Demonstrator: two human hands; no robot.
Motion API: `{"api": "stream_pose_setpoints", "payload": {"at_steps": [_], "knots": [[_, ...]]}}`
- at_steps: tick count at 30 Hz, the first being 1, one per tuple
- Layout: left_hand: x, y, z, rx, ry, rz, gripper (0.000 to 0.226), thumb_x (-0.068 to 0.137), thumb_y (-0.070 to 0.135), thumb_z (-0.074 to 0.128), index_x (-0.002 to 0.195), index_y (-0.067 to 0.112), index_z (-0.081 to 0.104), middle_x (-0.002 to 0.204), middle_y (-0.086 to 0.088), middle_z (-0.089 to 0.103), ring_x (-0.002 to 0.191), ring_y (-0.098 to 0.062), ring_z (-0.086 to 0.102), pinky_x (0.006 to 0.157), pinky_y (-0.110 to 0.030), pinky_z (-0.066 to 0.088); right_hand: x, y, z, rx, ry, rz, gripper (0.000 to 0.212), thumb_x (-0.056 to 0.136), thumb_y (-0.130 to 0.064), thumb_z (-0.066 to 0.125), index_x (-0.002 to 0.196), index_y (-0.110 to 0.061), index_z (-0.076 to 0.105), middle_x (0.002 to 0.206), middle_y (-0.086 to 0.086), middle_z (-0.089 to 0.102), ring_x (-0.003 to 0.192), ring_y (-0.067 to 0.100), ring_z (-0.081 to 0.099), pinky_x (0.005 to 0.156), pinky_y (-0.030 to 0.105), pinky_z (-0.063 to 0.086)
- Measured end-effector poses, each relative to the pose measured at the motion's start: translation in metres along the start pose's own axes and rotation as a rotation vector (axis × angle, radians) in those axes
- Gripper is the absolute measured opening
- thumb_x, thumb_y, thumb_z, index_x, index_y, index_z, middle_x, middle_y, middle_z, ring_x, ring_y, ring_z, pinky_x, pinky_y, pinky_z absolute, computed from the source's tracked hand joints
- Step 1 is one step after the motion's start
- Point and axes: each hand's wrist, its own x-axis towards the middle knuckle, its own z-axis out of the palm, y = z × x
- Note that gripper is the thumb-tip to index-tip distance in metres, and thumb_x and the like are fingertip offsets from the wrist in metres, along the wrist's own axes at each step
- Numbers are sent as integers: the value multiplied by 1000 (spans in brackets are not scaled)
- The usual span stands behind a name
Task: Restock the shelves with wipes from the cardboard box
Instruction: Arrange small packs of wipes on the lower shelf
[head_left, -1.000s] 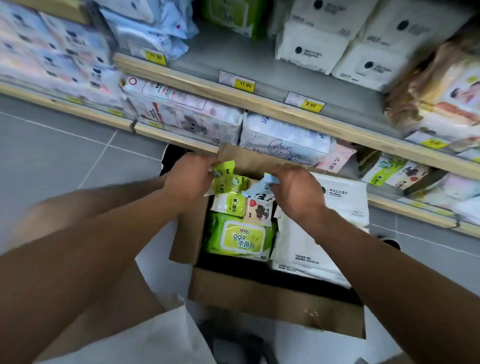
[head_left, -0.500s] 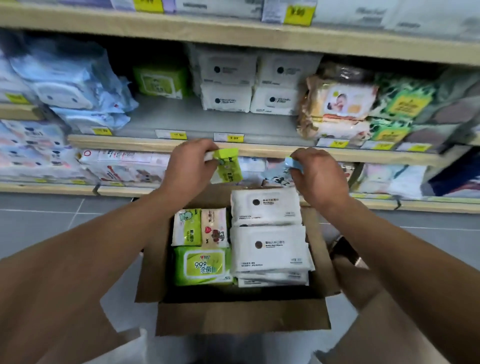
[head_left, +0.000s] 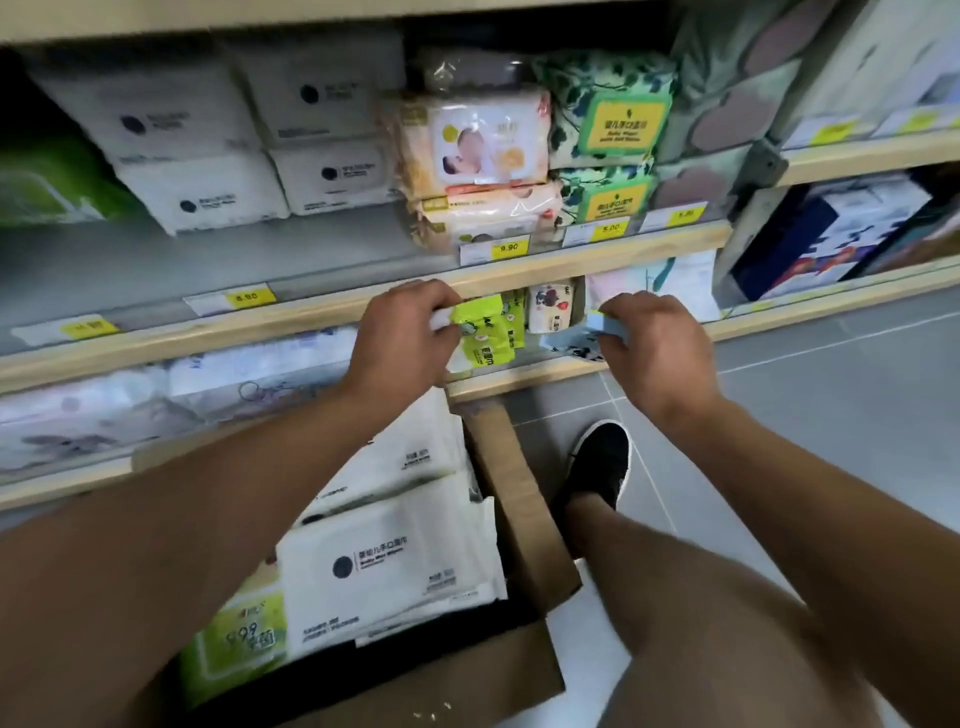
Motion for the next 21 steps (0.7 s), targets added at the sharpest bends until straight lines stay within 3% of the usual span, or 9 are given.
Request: {"api": "stream_pose_setpoints", "payload": {"at_steps": [5, 8, 11, 17, 21], "knots": [[27, -13, 62, -11, -67, -31, 22, 73, 10, 70, 94, 16, 70, 93, -2, 71, 89, -23, 63, 71, -25, 39, 10, 43, 49, 36, 12, 12, 17, 82, -15, 55, 94, -14, 66, 84, 12, 64, 84, 39, 56, 63, 42, 51], [40, -26, 94, -3, -70, -62, 22, 73, 12, 71, 94, 17, 71, 91, 0, 72, 87, -20, 63, 66, -20, 32, 22, 58, 83, 30, -1, 25, 19, 81, -13, 59, 98, -13, 68, 85, 12, 65, 84, 38, 57, 64, 41, 52], [52, -40, 120, -7, -103, -72, 24, 73, 12, 72, 96, 17, 71, 94, 0, 72, 90, -18, 63, 69, -18, 33, 36, 64, 114, 7, 10, -5, 17, 78, -9, 63, 94, -10, 68, 83, 13, 66, 81, 38, 57, 62, 38, 48], [75, -62, 149, 3, -138, -63, 27, 73, 13, 73, 100, 15, 70, 100, -2, 71, 93, -18, 63, 77, -20, 39, 61, 68, 168, -17, -17, -100, 18, 70, -4, 68, 88, -8, 67, 81, 13, 65, 77, 37, 58, 62, 36, 46], [81, -75, 156, -3, -143, -55, 25, 75, 13, 73, 99, 14, 71, 98, 0, 71, 88, -13, 62, 72, -20, 36, 68, 69, 201, -75, -60, -150, 18, 69, -6, 71, 86, -11, 69, 80, 11, 65, 76, 36, 58, 65, 36, 45]]}}
